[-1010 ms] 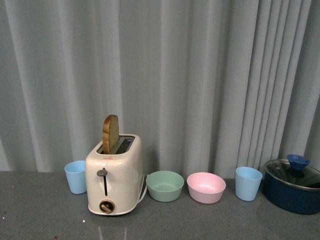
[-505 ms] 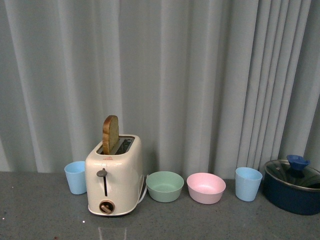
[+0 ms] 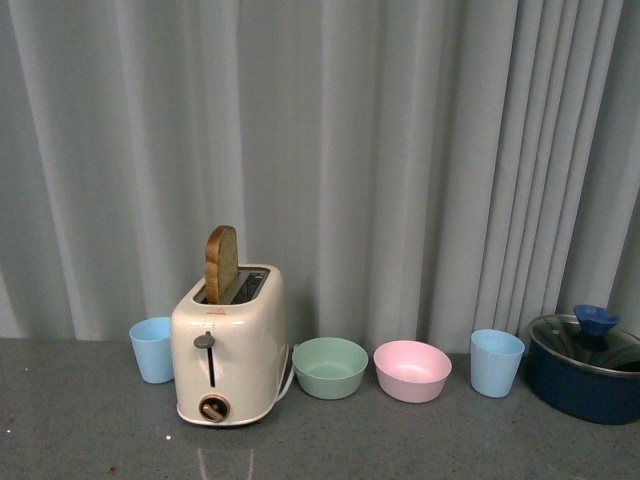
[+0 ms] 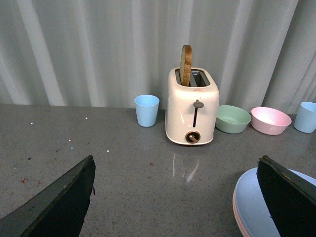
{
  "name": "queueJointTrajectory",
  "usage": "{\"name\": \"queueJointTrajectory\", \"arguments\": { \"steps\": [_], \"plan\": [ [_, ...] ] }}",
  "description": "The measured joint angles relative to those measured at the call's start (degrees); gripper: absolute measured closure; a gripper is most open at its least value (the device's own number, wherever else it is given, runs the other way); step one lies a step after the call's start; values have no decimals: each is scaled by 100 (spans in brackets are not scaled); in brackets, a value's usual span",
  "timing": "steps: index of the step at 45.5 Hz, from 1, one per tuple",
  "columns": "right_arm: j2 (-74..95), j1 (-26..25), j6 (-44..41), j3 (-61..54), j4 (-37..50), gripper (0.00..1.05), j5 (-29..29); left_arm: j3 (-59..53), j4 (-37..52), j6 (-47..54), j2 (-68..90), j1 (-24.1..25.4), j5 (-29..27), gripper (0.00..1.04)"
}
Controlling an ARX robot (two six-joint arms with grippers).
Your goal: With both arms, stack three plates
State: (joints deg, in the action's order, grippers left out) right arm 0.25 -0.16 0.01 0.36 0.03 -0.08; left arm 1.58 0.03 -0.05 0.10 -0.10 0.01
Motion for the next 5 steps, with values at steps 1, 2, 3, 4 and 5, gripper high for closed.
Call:
{"name": "queueJointTrajectory", "arguments": {
  "steps": [1, 2, 3, 4, 5],
  "plan": [
    [0, 0, 0, 0, 0, 7, 0, 0, 0, 0, 0, 0, 0, 7],
    [0, 0, 2, 0, 0, 7, 0, 0, 0, 0, 0, 0, 0, 7],
    [0, 0, 0, 0, 0, 7, 0, 0, 0, -2, 0, 0, -2, 7],
    [0, 0, 0, 0, 0, 7, 0, 0, 0, 0, 0, 0, 0, 7],
    [0, 0, 2, 0, 0, 7, 0, 0, 0, 0, 0, 0, -2, 7]
  ]
}}
